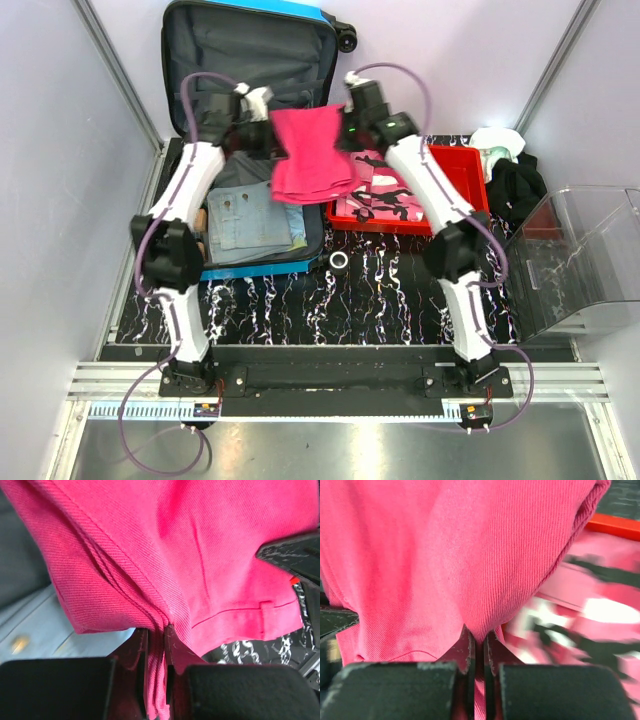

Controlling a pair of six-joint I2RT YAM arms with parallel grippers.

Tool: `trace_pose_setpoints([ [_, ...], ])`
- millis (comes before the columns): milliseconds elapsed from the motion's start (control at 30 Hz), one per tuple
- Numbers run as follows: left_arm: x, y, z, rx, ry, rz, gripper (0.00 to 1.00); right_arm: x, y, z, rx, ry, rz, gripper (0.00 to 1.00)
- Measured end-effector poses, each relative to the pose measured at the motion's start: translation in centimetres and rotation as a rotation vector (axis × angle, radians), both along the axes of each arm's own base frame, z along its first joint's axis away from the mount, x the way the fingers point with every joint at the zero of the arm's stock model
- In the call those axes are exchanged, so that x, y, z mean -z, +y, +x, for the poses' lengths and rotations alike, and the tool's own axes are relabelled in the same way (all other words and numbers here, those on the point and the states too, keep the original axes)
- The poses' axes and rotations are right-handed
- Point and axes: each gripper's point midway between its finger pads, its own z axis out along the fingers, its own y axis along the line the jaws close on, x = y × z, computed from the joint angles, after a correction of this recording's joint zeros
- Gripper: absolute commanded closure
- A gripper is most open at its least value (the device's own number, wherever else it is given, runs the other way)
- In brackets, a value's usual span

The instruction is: Open, take out, and arrange the luggage

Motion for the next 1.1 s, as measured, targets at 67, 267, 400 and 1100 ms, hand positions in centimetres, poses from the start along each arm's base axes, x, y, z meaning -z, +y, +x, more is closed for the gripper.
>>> trace_pose_setpoints([
  [67, 0.0, -3.2, 0.9, 0.048, -0.019, -0.01, 1.0, -0.3, -3.5, 0.3, 0.049, 0.007, -0.022, 1.0],
  [267, 2.6, -12.6, 1.9, 0.168, -0.041, -0.023, 1.0, 1.3, -13.5, 0.2, 0.182, 0.046, -0.114, 1.0],
  [400, 5.6, -17.2, 1.8, 0.206, -0.033, -0.007, 1.0, 4.6, -18.3, -0.1, 0.241, 0.102, -0.159, 1.0],
  [1100, 12.6, -18.0, 4.1, 0.124, -0.098, 0.227, 0.34, 12.4, -24.1, 1.0, 0.321, 0.2, -0.162, 0.28],
])
